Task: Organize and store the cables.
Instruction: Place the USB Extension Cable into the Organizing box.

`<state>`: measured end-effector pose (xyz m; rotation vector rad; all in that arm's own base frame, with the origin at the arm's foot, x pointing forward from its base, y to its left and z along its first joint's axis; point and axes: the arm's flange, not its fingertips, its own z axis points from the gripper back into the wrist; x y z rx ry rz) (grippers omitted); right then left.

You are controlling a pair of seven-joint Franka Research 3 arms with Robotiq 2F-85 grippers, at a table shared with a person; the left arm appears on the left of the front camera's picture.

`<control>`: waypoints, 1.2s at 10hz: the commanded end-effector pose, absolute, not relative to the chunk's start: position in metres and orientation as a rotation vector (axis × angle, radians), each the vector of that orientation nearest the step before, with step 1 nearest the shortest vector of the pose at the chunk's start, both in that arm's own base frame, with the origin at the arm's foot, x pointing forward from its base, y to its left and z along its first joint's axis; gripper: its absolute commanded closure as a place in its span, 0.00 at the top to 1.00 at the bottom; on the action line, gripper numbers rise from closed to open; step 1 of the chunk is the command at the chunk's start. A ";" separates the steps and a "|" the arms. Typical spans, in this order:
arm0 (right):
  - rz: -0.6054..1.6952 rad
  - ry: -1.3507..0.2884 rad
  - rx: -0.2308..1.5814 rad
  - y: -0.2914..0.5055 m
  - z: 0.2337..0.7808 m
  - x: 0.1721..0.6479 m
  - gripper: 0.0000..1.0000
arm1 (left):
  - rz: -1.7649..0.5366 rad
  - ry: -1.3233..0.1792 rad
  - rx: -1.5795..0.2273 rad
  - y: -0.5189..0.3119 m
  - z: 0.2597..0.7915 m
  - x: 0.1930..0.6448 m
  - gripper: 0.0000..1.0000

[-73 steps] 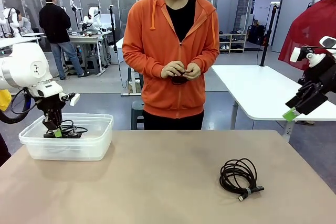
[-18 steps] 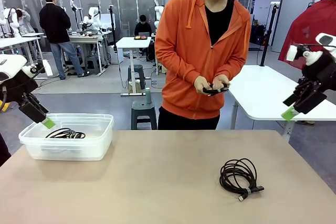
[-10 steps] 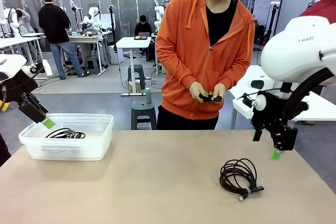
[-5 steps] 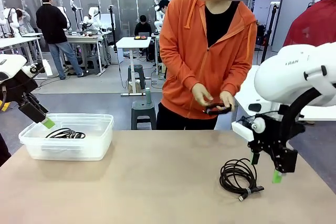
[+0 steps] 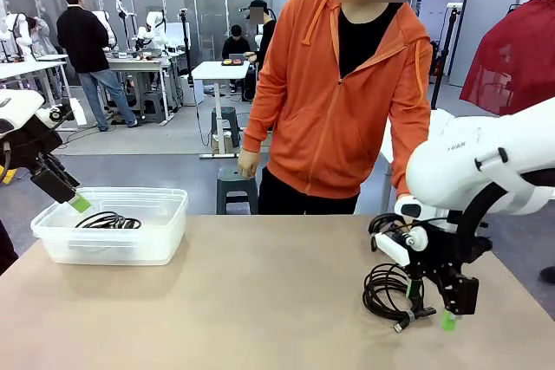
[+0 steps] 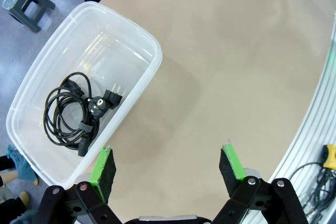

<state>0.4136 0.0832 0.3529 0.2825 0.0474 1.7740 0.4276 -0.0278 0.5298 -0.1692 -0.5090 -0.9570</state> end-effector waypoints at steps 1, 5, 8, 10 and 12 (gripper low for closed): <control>1.786 0.026 0.280 0.085 0.333 0.416 1.00 | -0.945 -0.507 -0.160 -0.029 0.532 0.427 1.00; 1.763 -0.009 0.224 0.088 0.314 0.425 1.00 | -0.945 -0.507 -0.160 -0.029 0.532 0.427 1.00; 1.737 -0.022 0.216 0.089 0.301 0.437 1.00 | -0.945 -0.507 -0.160 -0.029 0.532 0.427 1.00; 1.731 -0.020 0.212 0.092 0.296 0.441 1.00 | -0.945 -0.507 -0.160 -0.029 0.532 0.427 1.00; 1.727 0.002 0.209 0.089 0.294 0.444 1.00 | -0.945 -0.507 -0.160 -0.029 0.532 0.427 1.00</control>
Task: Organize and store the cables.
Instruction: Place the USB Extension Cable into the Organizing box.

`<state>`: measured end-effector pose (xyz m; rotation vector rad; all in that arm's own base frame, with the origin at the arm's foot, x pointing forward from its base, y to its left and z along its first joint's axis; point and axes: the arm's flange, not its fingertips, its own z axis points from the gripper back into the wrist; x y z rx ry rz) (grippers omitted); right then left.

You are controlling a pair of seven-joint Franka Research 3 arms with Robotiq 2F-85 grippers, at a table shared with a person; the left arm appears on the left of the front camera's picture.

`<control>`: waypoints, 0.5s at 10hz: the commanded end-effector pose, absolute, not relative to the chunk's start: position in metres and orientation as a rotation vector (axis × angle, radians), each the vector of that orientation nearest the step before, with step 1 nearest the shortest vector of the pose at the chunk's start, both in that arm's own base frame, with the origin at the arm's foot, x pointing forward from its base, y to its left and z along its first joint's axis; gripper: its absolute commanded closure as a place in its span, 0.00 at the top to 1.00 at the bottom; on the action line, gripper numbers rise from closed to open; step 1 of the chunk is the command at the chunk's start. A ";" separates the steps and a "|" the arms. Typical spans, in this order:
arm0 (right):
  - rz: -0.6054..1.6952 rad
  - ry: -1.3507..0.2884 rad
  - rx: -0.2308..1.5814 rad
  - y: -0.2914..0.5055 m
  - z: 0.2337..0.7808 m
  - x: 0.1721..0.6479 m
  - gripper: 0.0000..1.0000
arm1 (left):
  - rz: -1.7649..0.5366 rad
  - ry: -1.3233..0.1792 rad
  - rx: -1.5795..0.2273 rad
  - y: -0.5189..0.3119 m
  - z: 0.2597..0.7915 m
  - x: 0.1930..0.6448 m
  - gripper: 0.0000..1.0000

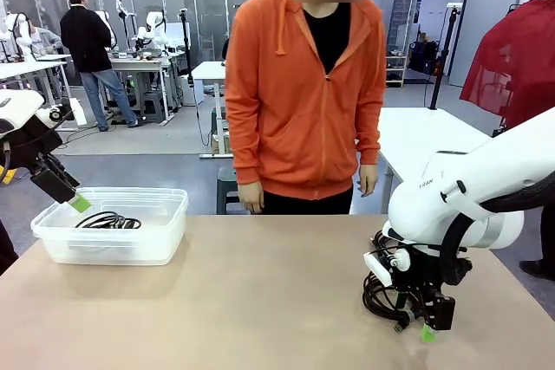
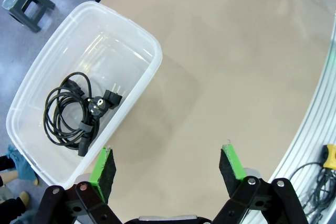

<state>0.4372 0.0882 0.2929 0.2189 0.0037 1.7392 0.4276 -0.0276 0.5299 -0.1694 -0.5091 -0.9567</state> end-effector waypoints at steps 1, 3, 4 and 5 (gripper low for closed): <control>1.731 -0.001 0.214 0.089 0.295 0.444 0.67 | -0.945 -0.507 -0.160 -0.029 0.532 0.427 1.00; 1.738 0.009 0.214 0.090 0.294 0.444 0.07 | -0.945 -0.507 -0.160 -0.029 0.532 0.427 1.00; 1.736 0.012 0.215 0.089 0.294 0.444 0.00 | -0.945 -0.507 -0.160 -0.029 0.532 0.427 1.00; 1.739 0.015 0.213 0.089 0.294 0.445 0.00 | -0.945 -0.507 -0.160 -0.029 0.532 0.427 1.00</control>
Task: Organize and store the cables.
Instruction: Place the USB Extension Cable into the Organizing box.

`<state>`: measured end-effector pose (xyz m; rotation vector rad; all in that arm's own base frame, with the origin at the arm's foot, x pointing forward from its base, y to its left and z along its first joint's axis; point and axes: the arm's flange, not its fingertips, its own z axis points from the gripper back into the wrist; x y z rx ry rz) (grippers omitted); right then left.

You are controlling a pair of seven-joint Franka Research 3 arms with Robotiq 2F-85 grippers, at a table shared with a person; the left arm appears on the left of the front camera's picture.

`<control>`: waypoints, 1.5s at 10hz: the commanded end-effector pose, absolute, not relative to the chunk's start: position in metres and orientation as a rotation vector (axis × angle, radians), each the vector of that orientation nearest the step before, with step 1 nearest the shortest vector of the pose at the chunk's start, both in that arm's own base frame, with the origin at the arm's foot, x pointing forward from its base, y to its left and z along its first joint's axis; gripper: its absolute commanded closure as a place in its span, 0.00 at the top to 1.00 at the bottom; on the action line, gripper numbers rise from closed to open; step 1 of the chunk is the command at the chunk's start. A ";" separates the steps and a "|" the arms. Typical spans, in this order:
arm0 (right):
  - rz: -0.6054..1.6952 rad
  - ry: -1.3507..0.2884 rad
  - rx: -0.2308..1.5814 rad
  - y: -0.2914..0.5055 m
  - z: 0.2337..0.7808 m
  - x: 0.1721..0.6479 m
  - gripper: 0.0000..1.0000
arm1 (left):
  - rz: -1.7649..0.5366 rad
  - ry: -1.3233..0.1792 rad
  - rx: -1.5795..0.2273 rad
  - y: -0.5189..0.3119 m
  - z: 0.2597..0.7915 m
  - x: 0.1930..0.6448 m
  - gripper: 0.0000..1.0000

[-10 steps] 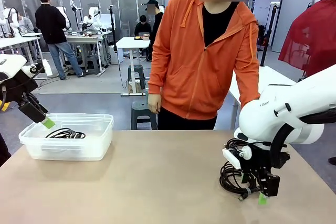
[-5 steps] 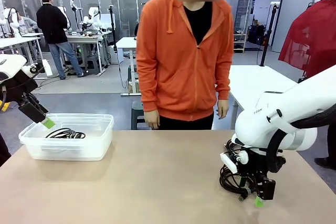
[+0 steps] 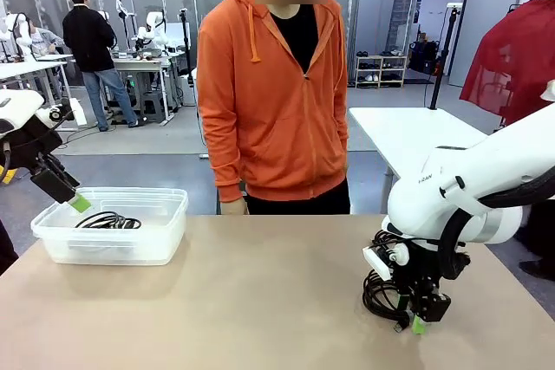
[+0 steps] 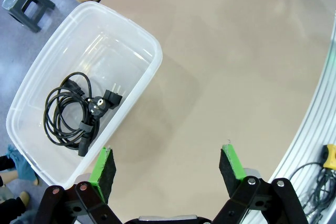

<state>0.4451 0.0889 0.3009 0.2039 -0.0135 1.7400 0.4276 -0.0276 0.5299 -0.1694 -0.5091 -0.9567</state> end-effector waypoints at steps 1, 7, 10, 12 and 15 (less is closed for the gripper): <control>1.741 0.022 0.211 0.089 0.295 0.446 0.00 | -0.945 -0.507 -0.160 -0.029 0.532 0.427 1.00; 1.685 -0.011 0.206 0.093 0.326 0.449 0.00 | -0.945 -0.507 -0.160 -0.029 0.532 0.427 1.00; 1.570 0.031 0.175 0.120 0.405 0.457 0.00 | -0.945 -0.507 -0.160 -0.029 0.532 0.427 1.00; 1.464 0.065 0.134 0.152 0.446 0.471 0.00 | -0.945 -0.507 -0.160 -0.029 0.532 0.427 1.00; 1.418 0.089 0.096 0.218 0.450 0.487 0.00 | -0.945 -0.507 -0.160 -0.029 0.532 0.427 1.00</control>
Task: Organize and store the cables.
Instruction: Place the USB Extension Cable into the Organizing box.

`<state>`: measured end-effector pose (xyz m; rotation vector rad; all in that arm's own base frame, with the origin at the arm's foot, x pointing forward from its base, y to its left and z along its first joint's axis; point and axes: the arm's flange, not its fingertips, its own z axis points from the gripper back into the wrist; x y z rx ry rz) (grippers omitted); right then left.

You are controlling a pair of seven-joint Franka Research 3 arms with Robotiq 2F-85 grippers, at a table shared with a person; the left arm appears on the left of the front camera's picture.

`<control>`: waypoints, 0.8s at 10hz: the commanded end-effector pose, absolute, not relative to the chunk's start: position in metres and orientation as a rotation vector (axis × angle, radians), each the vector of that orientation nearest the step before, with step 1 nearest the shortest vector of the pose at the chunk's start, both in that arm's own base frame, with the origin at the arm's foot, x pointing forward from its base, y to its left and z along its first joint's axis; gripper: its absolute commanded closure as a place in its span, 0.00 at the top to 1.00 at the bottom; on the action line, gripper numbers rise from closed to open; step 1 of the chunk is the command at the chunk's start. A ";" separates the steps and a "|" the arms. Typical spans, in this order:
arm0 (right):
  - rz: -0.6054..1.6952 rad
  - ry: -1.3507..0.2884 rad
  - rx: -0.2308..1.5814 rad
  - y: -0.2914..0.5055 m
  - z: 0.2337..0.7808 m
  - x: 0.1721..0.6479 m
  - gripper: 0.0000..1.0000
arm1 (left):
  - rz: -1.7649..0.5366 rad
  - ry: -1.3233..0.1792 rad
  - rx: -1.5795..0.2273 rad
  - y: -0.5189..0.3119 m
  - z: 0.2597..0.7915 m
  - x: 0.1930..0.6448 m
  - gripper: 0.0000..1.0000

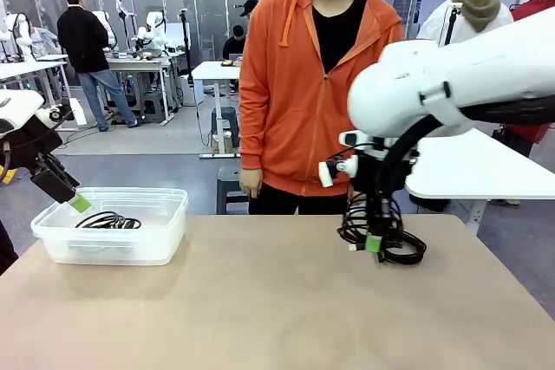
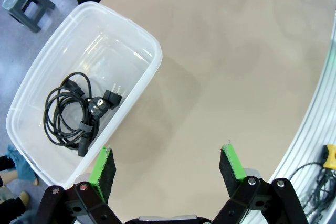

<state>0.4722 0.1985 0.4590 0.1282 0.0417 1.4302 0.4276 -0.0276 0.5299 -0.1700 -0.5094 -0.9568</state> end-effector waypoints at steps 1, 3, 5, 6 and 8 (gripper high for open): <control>1.422 0.092 0.064 0.247 0.446 0.493 0.00 | -0.945 -0.507 -0.160 -0.029 0.532 0.427 1.00; 1.455 0.087 0.053 0.298 0.428 0.501 0.00 | -0.945 -0.507 -0.160 -0.029 0.532 0.427 1.00; 1.441 0.068 0.034 0.335 0.407 0.501 0.00 | -0.945 -0.507 -0.160 -0.029 0.532 0.427 1.00; 1.437 0.037 0.022 0.350 0.396 0.498 0.00 | -0.945 -0.507 -0.160 -0.029 0.532 0.427 1.00; 1.440 0.044 0.020 0.364 0.371 0.500 0.00 | -0.945 -0.507 -0.160 -0.029 0.532 0.427 1.00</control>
